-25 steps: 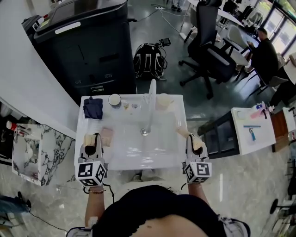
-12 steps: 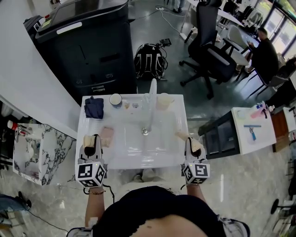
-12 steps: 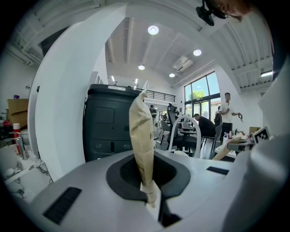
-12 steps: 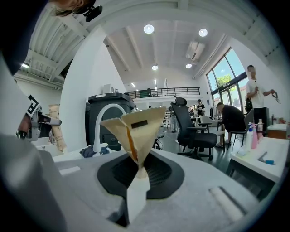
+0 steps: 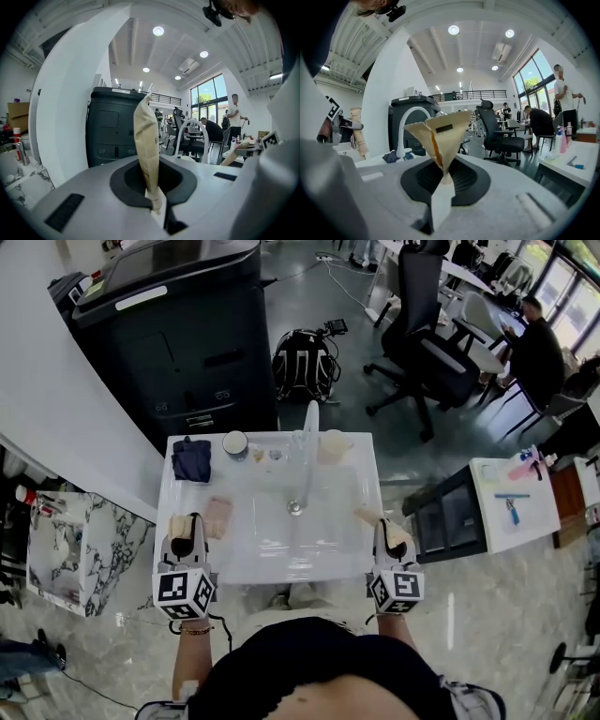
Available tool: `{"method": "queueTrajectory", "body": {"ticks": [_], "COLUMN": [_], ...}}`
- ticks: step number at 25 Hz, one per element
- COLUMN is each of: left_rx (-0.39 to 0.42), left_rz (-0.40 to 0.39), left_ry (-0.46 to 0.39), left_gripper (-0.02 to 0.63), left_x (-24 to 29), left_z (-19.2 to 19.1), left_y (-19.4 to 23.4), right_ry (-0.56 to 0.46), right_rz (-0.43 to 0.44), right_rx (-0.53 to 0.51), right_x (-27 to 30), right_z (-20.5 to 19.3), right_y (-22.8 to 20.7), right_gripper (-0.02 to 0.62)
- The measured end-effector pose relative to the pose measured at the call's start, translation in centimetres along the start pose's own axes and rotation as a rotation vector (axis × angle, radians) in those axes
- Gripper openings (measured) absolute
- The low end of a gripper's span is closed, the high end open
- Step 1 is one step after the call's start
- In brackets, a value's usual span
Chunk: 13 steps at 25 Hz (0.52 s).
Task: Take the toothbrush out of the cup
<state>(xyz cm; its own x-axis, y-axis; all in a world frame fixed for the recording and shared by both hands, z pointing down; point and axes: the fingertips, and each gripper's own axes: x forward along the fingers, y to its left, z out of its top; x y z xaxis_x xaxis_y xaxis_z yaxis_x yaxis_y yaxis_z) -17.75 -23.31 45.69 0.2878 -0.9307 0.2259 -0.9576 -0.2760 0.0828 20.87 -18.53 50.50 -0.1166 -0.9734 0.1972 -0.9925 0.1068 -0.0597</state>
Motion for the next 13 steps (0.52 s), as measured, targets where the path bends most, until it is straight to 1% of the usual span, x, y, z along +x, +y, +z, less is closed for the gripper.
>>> {"method": "queueTrajectory", "body": {"ticks": [8,13], "left_rx": [-0.005,-0.006], "left_rz": [-0.003,-0.007], "left_ry": [0.004,0.008], "left_gripper": [0.006,0.005], "left_x": [0.15,0.41], "left_z": [-0.21,-0.16], "left_y": [-0.08,-0.05], "right_ry": [0.004,-0.002], "right_rz": [-0.003,0.015], "right_rx": [0.001,-0.011], "right_x": [0.08,0.48], "right_z": [-0.28,-0.20], "right_y": [-0.09,0.14], "right_gripper": [0.034,0.034]}}
